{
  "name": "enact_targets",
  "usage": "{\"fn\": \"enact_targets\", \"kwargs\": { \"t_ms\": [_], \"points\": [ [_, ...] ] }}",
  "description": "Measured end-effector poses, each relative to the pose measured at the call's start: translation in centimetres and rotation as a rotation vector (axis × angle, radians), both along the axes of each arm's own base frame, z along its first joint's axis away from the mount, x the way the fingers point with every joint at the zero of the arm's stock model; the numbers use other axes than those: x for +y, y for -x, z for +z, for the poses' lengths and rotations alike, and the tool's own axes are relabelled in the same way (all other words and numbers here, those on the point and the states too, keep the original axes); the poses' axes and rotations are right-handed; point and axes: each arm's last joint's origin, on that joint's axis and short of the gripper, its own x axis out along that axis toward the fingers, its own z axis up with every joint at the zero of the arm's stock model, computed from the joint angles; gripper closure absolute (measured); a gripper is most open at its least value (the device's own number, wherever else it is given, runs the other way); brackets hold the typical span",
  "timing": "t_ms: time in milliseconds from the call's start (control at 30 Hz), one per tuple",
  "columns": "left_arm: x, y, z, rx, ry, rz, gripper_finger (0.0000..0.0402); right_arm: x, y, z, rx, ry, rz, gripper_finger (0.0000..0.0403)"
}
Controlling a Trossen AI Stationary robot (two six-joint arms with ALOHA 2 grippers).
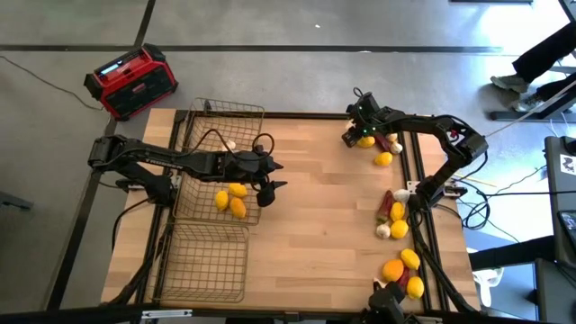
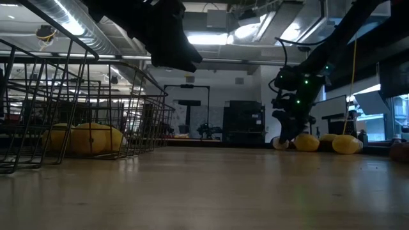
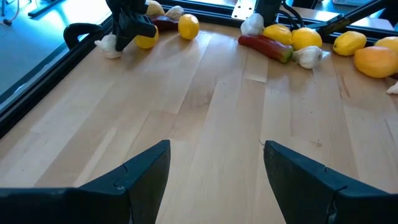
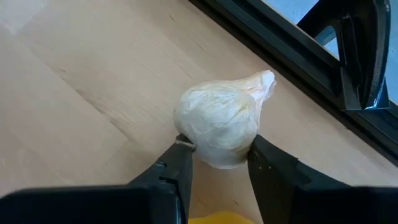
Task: Sort produce into baskets
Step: Put the garlic in the top wire basket
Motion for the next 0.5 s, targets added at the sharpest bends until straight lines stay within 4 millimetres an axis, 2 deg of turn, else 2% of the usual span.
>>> {"fn": "enact_targets", "kwargs": {
  "t_ms": [267,500],
  "points": [
    [0.0,0.0,0.0,0.0,0.0,0.0,0.0147,0.1,-0.4,0.1,-0.089,-0.035,0.059,0.0275],
    [0.0,0.0,0.0,0.0,0.0,0.0,0.0147,2.2,-2.8,0.2,-0.15,-0.075,0.276,0.0274]
  ]
}}
